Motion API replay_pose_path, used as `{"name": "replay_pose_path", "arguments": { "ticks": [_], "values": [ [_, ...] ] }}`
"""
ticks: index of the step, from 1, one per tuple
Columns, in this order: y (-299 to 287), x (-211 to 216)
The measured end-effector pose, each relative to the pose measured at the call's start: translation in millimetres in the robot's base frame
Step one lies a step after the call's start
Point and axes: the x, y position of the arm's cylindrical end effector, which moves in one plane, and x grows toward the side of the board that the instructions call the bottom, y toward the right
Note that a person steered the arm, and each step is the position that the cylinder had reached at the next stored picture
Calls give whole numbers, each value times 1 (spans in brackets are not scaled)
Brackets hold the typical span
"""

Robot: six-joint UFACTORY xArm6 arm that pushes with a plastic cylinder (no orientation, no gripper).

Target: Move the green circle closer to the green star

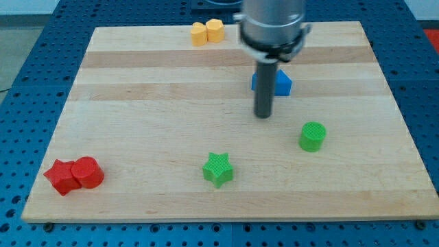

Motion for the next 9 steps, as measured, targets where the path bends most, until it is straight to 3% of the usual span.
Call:
{"name": "replay_pose_path", "arguments": {
  "ticks": [1,2,4,5,6,7,9],
  "values": [
    [73,-4],
    [83,19],
    [-9,59],
    [-6,48],
    [37,29],
    [68,42],
    [-7,92]
  ]
}}
